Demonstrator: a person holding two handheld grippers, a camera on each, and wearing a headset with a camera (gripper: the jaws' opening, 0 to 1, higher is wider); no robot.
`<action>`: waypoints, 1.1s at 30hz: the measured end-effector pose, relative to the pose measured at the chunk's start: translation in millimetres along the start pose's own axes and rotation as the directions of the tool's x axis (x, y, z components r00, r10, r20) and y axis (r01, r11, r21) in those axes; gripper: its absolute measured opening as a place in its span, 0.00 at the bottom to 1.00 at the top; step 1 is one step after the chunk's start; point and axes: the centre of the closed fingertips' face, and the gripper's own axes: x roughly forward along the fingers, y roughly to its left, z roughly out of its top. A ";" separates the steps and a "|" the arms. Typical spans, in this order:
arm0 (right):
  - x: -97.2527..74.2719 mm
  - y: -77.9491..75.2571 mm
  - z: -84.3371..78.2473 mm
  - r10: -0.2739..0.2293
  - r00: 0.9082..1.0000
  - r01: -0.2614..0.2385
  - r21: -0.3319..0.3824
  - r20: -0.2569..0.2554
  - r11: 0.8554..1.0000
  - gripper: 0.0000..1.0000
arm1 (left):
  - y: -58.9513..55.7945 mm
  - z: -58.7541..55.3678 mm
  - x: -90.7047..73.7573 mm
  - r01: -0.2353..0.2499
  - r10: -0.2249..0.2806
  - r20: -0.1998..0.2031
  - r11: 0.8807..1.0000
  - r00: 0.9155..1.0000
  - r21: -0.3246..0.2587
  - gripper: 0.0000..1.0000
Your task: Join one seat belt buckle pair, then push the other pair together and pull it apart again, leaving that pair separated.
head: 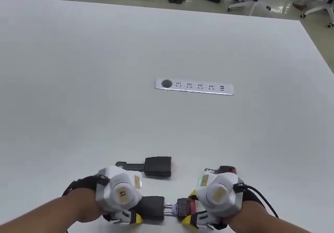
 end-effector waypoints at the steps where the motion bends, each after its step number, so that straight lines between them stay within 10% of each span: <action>1: 0.7 0.8 2.2 0.006 1.000 -0.006 0.005 0.006 1.000 0.35 | -0.5 1.2 -0.3 -0.001 0.001 -0.002 1.000 1.000 0.002 0.33; 33: 16.8 9.3 17.5 -0.012 0.999 0.009 -0.098 -0.034 0.995 0.34 | -4.0 4.1 -0.8 0.028 -0.026 -0.033 0.999 0.999 0.044 0.31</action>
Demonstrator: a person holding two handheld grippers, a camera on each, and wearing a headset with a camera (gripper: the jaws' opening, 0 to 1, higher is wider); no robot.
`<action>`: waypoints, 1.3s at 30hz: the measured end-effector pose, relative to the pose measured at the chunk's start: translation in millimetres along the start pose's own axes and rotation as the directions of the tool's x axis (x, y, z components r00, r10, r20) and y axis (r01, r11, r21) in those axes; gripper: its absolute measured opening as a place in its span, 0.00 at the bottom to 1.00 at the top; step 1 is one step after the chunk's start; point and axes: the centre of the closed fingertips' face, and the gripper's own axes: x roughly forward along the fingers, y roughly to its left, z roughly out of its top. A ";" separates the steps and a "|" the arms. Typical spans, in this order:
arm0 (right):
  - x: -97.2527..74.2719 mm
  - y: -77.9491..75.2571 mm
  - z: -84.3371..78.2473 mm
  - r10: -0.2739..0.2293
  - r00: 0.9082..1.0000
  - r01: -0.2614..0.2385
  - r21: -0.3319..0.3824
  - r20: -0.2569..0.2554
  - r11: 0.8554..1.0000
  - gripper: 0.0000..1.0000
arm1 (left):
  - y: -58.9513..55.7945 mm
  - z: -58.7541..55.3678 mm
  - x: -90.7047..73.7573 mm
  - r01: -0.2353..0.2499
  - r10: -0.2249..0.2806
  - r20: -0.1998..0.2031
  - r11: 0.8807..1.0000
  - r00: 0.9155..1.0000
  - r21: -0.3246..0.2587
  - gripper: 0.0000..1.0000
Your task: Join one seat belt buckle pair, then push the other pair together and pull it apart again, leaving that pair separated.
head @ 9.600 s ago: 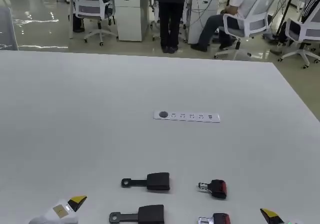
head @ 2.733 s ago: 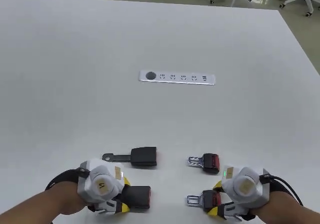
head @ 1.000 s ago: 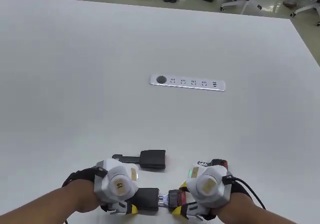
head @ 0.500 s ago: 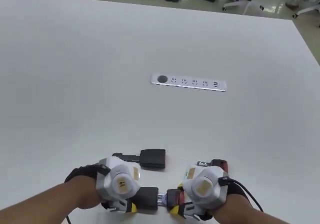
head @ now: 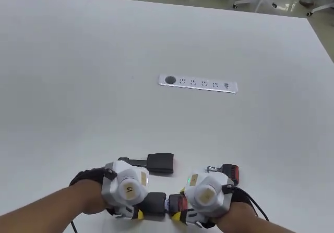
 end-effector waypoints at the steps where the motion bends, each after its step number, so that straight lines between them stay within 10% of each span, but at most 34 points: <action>1: 1.6 -0.3 4.5 -0.028 0.999 0.026 0.066 0.025 0.998 0.34 | -0.1 -1.6 -0.5 -0.003 0.003 -0.007 1.000 1.000 -0.010 0.31; 39: -1.8 1.2 -8.5 -0.012 0.992 0.011 0.002 0.124 1.000 0.32 | 0.7 -1.3 -0.3 -0.004 0.004 0.065 1.000 0.998 0.010 0.32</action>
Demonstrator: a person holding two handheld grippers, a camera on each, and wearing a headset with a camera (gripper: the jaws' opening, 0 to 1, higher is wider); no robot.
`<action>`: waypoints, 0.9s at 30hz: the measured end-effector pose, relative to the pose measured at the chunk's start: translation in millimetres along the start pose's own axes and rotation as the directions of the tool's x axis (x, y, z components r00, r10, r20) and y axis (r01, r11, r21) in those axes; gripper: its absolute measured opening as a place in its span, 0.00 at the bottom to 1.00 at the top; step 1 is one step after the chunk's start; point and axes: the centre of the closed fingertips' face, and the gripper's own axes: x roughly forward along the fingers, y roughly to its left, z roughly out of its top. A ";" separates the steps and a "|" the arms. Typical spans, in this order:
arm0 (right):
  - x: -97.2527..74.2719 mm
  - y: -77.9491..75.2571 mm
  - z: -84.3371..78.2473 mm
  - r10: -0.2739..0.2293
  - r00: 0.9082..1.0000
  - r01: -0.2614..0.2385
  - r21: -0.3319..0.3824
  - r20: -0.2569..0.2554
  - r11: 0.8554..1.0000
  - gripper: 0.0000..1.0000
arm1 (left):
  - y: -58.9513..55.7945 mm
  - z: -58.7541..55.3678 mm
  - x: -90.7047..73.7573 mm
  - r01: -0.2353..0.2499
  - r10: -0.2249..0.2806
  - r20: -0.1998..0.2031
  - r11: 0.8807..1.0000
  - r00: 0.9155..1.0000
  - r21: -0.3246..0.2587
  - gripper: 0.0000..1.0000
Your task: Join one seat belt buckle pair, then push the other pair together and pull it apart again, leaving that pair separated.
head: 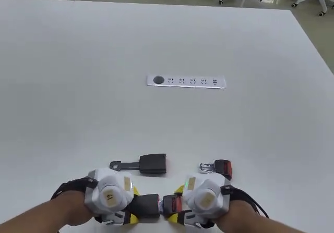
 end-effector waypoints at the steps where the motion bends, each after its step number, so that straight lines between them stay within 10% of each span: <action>1: 0.2 0.8 0.0 0.001 1.000 -0.001 -0.008 0.003 1.000 0.32 | 0.1 -0.3 0.0 0.003 -0.003 0.002 1.000 1.000 0.002 0.32; 27: 0.9 1.5 -0.6 0.026 0.995 -0.026 -0.006 0.098 1.000 0.31 | 0.1 -1.0 -1.7 0.041 -0.043 0.064 0.999 0.997 0.029 0.31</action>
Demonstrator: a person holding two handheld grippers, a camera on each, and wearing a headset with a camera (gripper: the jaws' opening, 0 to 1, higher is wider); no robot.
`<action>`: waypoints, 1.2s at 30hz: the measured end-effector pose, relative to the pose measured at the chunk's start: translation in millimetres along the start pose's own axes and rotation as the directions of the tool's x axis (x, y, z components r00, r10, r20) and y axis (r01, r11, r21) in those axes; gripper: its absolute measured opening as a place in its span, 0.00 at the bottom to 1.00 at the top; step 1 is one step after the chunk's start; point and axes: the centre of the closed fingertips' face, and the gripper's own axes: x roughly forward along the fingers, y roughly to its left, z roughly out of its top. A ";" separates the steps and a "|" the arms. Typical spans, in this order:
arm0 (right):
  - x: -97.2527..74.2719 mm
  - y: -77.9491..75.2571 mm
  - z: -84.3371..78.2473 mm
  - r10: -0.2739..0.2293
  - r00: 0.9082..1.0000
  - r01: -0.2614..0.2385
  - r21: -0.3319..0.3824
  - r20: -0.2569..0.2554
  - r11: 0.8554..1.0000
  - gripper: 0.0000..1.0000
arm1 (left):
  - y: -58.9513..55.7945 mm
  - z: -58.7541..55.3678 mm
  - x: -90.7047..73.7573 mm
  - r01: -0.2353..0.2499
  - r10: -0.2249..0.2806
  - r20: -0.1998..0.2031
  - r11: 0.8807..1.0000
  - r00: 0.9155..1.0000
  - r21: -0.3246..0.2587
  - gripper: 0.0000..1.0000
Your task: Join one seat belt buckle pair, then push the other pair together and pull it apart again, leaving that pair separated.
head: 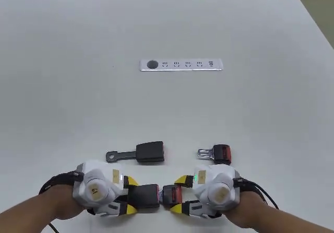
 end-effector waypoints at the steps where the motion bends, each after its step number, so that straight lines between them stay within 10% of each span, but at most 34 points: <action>1: -0.2 0.3 0.1 -0.001 1.000 0.001 0.000 0.001 1.000 0.31 | -0.3 0.1 -0.1 0.001 -0.001 0.000 1.000 1.000 0.001 0.31; 36: 3.1 2.7 -4.3 -0.045 0.998 0.044 -0.026 -0.048 0.999 0.34 | -3.4 2.5 2.6 -0.020 0.022 -0.115 1.000 0.993 0.019 0.34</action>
